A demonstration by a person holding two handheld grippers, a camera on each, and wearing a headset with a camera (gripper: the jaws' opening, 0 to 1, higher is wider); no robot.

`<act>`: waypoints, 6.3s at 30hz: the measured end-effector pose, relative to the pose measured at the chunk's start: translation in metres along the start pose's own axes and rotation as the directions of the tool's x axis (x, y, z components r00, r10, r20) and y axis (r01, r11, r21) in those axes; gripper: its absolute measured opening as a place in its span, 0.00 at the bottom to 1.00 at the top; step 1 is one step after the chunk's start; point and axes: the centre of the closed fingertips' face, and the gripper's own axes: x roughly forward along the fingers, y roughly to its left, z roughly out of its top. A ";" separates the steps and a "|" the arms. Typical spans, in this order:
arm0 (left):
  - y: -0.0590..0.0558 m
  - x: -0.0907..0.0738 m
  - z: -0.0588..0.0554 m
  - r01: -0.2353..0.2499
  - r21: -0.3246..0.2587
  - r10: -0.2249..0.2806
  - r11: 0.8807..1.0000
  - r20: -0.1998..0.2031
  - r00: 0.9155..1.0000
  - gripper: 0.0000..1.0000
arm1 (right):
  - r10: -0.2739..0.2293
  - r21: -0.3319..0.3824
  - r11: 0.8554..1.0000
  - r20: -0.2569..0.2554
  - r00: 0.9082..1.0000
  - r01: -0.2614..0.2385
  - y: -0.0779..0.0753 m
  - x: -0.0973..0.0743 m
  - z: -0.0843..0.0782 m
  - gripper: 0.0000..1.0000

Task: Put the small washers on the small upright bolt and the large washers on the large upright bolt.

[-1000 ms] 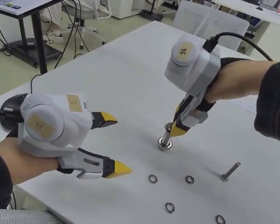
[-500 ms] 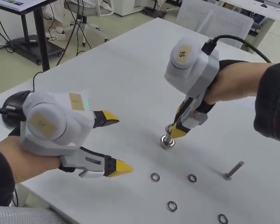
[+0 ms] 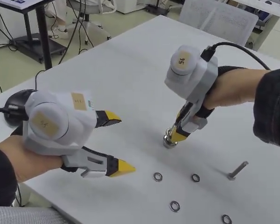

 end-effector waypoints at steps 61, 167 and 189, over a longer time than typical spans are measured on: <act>-0.003 0.004 0.020 0.054 0.018 -0.054 0.998 -0.004 0.999 0.62 | -0.049 0.104 0.994 0.052 0.997 0.043 0.006 -0.027 -0.040 0.30; -0.062 0.014 0.042 0.335 -0.039 -0.333 0.941 0.045 0.942 0.63 | -0.021 0.156 0.988 0.068 0.997 0.010 0.065 0.014 -0.068 0.15; -0.060 0.015 0.043 0.331 -0.036 -0.330 0.943 0.050 0.943 0.63 | -0.015 0.150 0.989 0.047 0.999 0.008 0.068 0.009 -0.074 0.13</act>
